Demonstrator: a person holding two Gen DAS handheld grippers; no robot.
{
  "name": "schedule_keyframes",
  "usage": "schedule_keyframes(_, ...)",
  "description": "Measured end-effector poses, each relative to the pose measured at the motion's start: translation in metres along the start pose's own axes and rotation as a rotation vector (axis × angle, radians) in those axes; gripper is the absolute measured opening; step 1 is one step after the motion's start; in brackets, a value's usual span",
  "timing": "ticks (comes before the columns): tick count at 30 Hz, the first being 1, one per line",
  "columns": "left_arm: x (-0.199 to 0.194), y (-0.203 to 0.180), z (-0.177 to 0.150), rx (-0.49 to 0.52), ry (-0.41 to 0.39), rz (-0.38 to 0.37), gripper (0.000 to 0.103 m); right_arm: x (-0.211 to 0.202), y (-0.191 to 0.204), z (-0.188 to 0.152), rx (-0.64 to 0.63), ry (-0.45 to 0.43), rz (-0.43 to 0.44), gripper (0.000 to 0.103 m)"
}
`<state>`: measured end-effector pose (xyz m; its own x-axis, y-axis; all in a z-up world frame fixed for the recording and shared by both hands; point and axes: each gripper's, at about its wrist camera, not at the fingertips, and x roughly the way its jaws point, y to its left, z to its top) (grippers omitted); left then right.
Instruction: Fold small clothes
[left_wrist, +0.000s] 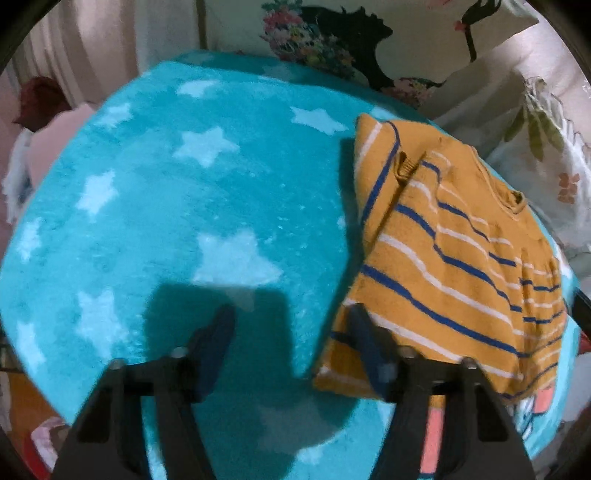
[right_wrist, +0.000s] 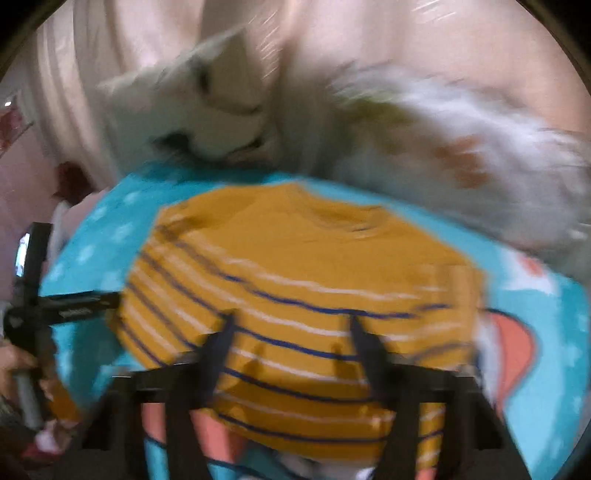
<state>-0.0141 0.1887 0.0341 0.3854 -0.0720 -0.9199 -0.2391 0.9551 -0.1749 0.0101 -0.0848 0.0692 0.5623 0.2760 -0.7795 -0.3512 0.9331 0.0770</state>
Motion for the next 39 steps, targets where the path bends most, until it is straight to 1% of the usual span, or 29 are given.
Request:
schedule_keyframes(1, 0.002, 0.001, 0.0, 0.009, 0.007, 0.006, 0.036, 0.011, 0.008, 0.007, -0.013, 0.01, 0.015, 0.031)
schedule_keyframes(2, 0.004, 0.001, 0.0, 0.018, 0.013, 0.015, 0.034, 0.027, 0.021, 0.016, -0.03, 0.025, 0.026, 0.031)
schedule_keyframes(5, 0.008, 0.002, 0.0, 0.041, 0.029, 0.009, 0.034, 0.068, 0.049, 0.038, -0.052, 0.086, 0.063, 0.03)
schedule_keyframes(6, 0.008, 0.001, -0.001, 0.051, 0.028, 0.009, 0.034, 0.084, 0.059, 0.048, -0.061, 0.102, 0.061, 0.03)
schedule_keyframes(10, 0.006, 0.002, -0.003, 0.058, 0.032, -0.005, 0.034, 0.128, 0.079, 0.071, -0.094, 0.132, 0.046, 0.03)
schedule_keyframes(13, 0.004, 0.005, -0.003, 0.054, 0.039, -0.024, 0.034, 0.147, 0.087, 0.085, -0.081, 0.152, 0.039, 0.032)
schedule_keyframes(16, 0.0, 0.009, -0.005, 0.063, 0.039, -0.03, 0.034, 0.156, 0.087, 0.092, -0.069, 0.175, 0.03, 0.032)
schedule_keyframes(20, -0.002, 0.012, -0.006, 0.072, 0.04, -0.019, 0.034, 0.159, 0.086, 0.092, -0.06, 0.176, 0.023, 0.033)
schedule_keyframes(25, -0.003, 0.012, -0.004, 0.077, 0.038, -0.006, 0.037, 0.161, 0.09, 0.091, -0.061, 0.164, 0.004, 0.035)
schedule_keyframes(28, -0.005, 0.012, -0.004, 0.083, 0.035, 0.001, 0.038, 0.158, 0.09, 0.093, -0.065, 0.173, -0.001, 0.036)
schedule_keyframes(30, -0.008, 0.011, -0.003, 0.09, 0.028, 0.006, 0.039, 0.149, 0.089, 0.094, -0.065, 0.165, -0.007, 0.039)
schedule_keyframes(33, -0.009, 0.009, -0.002, 0.098, 0.021, 0.005, 0.04, 0.128, 0.083, 0.091, -0.043, 0.118, -0.002, 0.047)
schedule_keyframes(36, -0.011, 0.005, 0.0, 0.109, 0.015, 0.004, 0.04, 0.11, 0.077, 0.083, -0.019, 0.091, 0.005, 0.049)
schedule_keyframes(39, -0.013, 0.0, 0.003, 0.123, 0.009, 0.001, 0.042, 0.099, 0.07, 0.068, 0.011, 0.086, 0.01, 0.05)
